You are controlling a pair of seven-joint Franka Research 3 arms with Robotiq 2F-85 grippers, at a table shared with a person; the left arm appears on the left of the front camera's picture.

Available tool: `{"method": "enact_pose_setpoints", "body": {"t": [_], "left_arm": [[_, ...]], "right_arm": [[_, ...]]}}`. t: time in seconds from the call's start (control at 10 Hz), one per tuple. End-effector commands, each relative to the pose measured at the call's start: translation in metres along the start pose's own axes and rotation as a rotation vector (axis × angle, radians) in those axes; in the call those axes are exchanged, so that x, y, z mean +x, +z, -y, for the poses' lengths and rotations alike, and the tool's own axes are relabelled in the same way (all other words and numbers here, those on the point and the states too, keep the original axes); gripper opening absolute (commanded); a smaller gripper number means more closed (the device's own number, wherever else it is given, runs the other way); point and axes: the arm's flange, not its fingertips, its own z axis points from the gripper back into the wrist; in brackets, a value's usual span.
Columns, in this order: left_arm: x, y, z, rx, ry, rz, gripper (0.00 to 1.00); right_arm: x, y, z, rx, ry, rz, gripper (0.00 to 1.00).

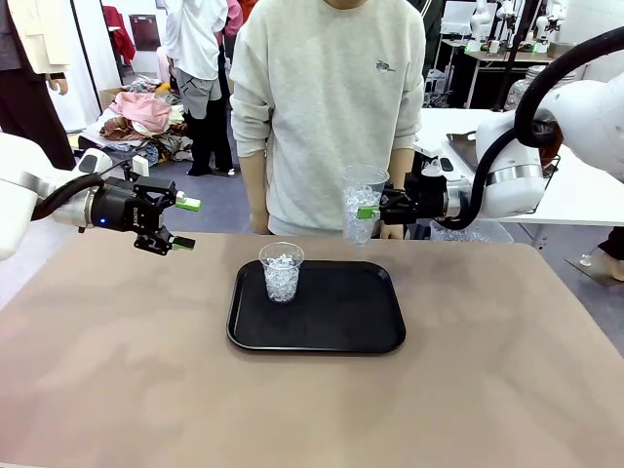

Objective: Pour the drink into the iced cup.
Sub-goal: Open the gripper to release the iced cup you were holding.

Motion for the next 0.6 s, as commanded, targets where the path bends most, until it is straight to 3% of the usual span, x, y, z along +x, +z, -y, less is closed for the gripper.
{"method": "enact_pose_setpoints", "body": {"t": [0.0,0.5], "left_arm": [[-0.0010,0.0008,0.0004,-0.002,0.000,0.002,1.00],[-0.0010,0.0008,0.0004,-0.002,0.000,0.002,1.00]], "right_arm": [[0.0040,-0.0002,0.0005,0.001,0.006,0.002,0.78],[0.0040,-0.0002,0.0005,0.001,0.006,0.002,0.78]]}}
